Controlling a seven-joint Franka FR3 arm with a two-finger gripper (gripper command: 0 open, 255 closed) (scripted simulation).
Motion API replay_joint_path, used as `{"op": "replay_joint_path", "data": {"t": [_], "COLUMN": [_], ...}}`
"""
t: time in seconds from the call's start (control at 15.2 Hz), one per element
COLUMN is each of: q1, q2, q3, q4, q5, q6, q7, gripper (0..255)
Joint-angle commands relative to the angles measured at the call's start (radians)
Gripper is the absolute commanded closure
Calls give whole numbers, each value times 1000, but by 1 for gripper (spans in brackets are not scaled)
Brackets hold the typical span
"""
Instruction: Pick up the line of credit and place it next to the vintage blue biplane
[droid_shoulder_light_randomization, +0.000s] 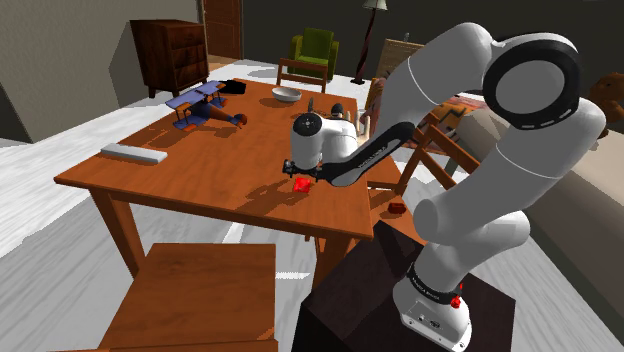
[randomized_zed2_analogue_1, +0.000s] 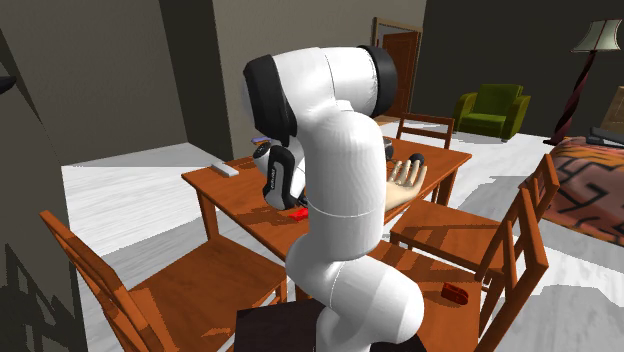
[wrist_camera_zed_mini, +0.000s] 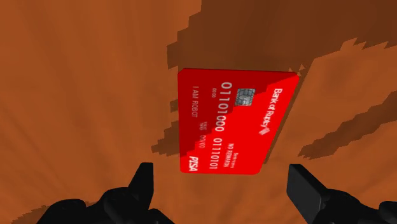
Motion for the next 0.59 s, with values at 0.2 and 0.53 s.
{"op": "replay_joint_path", "data": {"t": [0.2,0.53], "q1": [-1,0], "q2": [1,1], "q3": [0,3], "q4": [0,-3], "q5": [-2,-5], "q6": [0,1], "q7": [1,7], "gripper": [255,255]}}
